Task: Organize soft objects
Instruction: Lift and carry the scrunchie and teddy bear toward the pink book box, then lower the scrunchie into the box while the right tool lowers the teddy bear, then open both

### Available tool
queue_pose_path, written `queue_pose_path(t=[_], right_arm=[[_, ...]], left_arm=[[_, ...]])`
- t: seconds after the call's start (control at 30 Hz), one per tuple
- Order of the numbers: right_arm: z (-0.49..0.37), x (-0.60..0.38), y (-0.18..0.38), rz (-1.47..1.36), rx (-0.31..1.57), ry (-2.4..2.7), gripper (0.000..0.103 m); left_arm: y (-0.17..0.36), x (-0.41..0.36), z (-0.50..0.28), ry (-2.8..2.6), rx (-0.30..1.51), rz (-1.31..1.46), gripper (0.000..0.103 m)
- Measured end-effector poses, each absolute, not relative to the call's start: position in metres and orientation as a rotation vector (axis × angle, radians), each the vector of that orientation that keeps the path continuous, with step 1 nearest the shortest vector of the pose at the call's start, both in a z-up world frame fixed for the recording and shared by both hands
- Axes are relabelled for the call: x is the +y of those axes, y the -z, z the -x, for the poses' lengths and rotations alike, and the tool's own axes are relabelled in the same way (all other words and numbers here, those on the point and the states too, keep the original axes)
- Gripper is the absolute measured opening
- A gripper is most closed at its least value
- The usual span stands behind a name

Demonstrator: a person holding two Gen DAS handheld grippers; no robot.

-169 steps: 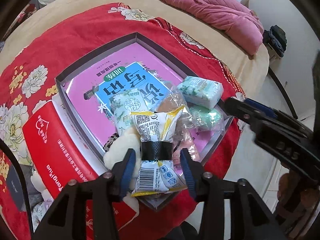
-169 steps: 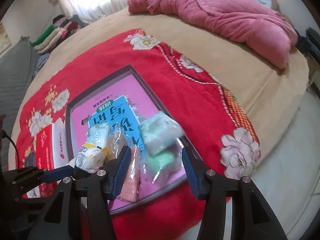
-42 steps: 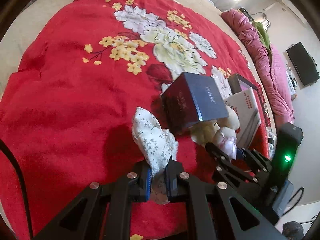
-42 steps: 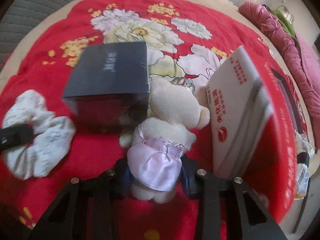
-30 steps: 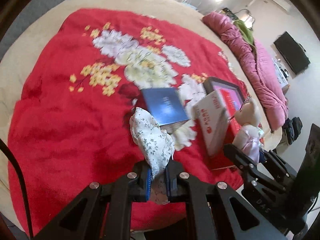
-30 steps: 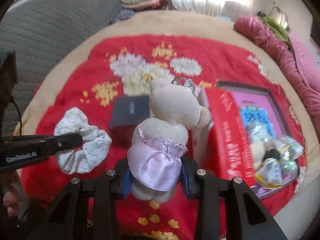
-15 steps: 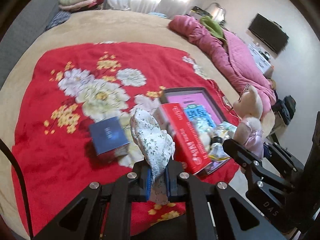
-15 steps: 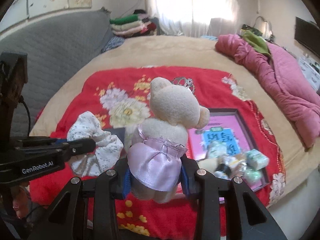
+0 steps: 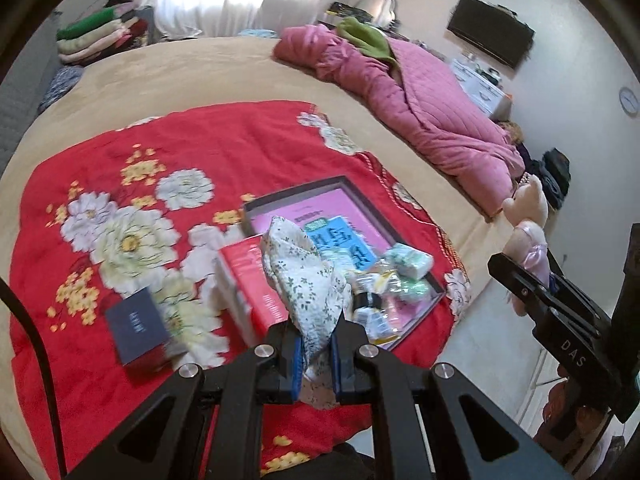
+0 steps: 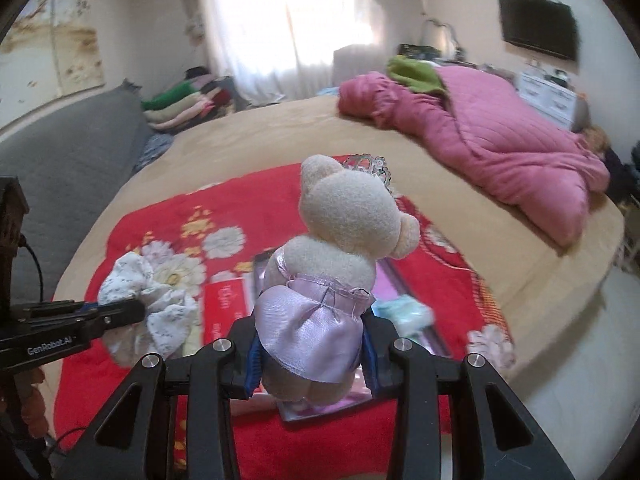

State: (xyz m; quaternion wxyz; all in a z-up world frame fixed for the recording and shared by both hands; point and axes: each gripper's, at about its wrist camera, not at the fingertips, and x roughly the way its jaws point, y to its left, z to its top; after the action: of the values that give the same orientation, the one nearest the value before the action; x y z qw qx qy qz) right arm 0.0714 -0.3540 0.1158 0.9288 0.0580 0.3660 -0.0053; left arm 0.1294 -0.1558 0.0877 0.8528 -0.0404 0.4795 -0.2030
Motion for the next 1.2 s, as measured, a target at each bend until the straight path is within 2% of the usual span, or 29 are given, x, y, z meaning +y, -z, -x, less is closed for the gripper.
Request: queue_pose_path(t=[0.53,1.2], right_arm=[[-0.075,-0.392,-0.088,-0.126,0.809,0.037,0.040],[-0.110,-0.384,-0.026,-0.095,0.933,0.005,0.040]], left_arm=[[-0.054,-0.243,-0.171,0.497,1.061,-0.013,0.011],[-0.007,-0.245,-0.214,0.423,1.123,-0.055,0.011]])
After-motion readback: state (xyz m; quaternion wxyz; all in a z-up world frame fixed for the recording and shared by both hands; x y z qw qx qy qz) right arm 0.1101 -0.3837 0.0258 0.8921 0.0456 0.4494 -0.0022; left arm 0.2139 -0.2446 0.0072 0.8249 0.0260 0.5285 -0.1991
